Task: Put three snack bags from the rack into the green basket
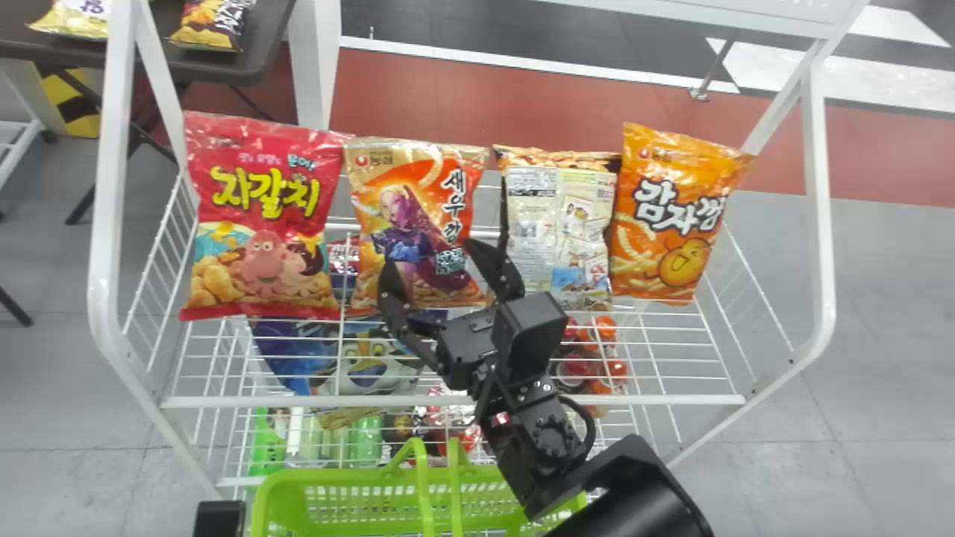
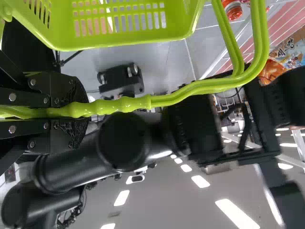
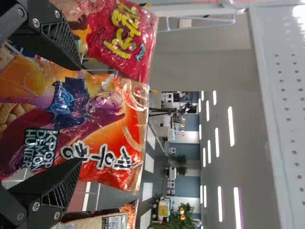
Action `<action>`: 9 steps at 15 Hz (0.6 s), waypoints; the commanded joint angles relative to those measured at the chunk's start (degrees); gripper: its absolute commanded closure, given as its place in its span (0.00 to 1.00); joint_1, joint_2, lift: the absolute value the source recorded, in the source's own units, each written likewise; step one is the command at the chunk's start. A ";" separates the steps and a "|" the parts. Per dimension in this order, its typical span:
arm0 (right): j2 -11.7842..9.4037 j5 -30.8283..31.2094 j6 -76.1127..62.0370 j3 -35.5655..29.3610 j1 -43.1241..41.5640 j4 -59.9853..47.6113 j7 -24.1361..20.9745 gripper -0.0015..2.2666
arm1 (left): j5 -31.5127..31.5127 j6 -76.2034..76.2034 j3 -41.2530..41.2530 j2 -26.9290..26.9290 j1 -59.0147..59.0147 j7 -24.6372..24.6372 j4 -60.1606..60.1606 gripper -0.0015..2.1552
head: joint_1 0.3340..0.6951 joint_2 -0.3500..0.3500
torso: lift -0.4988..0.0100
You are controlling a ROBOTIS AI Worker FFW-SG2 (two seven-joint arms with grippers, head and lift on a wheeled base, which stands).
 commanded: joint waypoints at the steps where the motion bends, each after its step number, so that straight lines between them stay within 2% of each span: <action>1: 0.20 -0.01 1.46 0.17 -2.47 2.75 -0.55 0.06 | 0.04 0.34 -0.06 0.10 -0.01 -0.09 -0.14 0.96 | 1.00 0.24 | 0.98; 3: 0.28 -1.51 3.05 -0.01 -4.93 4.77 -0.46 0.07 | 0.21 1.04 -0.06 0.27 0.08 -0.35 -0.76 0.96 | 1.00 0.23 | 0.98; 4: 0.37 -2.21 3.75 -0.01 -5.72 5.03 -0.20 0.11 | 0.39 1.04 0.03 0.36 0.17 -0.35 -0.76 0.96 | 1.00 0.23 | 0.98; 5: 0.37 -3.18 6.21 -0.18 -6.33 4.95 1.12 0.24 | 0.48 1.22 0.12 0.36 0.25 -0.35 -0.76 0.96 | 1.00 0.23 | 0.98; 6: 0.37 -3.88 8.67 -0.36 -6.51 4.33 2.00 0.45 | 0.48 1.22 0.12 0.45 0.25 -0.35 -0.76 0.96 | 1.00 0.23 | 0.98; 7: 0.28 -3.97 10.43 -0.45 -6.25 3.19 2.09 0.70 | 0.48 1.22 0.12 0.45 0.34 -0.35 -0.76 0.96 | 1.00 0.23 | 0.98; 9: 0.02 -4.06 11.66 -0.80 -5.10 1.26 2.00 0.87 | 0.48 1.92 0.20 0.45 0.34 -0.53 -0.84 0.96 | 1.00 0.24 | 0.98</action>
